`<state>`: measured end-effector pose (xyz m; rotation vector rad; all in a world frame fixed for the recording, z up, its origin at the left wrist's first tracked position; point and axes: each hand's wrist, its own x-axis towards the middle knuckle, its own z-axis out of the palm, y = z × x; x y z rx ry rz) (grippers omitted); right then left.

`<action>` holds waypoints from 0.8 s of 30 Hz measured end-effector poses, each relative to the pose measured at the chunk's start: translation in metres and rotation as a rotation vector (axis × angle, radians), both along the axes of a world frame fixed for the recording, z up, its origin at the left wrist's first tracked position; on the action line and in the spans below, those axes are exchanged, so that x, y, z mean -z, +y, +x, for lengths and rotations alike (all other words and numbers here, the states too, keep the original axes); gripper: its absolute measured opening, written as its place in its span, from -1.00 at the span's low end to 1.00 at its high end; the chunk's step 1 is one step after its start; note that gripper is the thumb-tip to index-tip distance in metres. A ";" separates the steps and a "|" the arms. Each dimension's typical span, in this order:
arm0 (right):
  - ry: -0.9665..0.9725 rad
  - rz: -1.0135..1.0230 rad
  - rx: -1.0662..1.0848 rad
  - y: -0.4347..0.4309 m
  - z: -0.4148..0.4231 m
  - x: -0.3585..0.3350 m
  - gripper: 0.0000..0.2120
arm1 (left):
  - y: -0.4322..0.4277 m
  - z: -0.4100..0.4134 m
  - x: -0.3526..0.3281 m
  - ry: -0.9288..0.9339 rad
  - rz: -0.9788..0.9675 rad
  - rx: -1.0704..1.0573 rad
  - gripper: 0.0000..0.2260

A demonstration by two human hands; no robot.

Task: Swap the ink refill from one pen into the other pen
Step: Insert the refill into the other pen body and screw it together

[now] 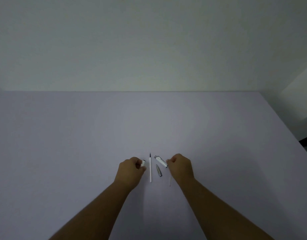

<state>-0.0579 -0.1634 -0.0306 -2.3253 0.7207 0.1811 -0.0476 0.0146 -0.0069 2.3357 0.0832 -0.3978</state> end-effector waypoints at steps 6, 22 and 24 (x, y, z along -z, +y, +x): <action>0.047 -0.158 -0.433 0.042 0.005 0.000 -0.78 | 0.007 -0.003 0.007 0.004 0.022 -0.056 -0.79; -0.100 0.394 0.038 0.057 0.007 -0.027 -0.84 | 0.018 -0.014 0.005 0.074 0.020 -0.043 -0.75; -0.095 0.470 0.043 0.054 0.006 -0.032 -0.87 | 0.015 -0.015 0.003 0.069 -0.009 -0.057 -0.77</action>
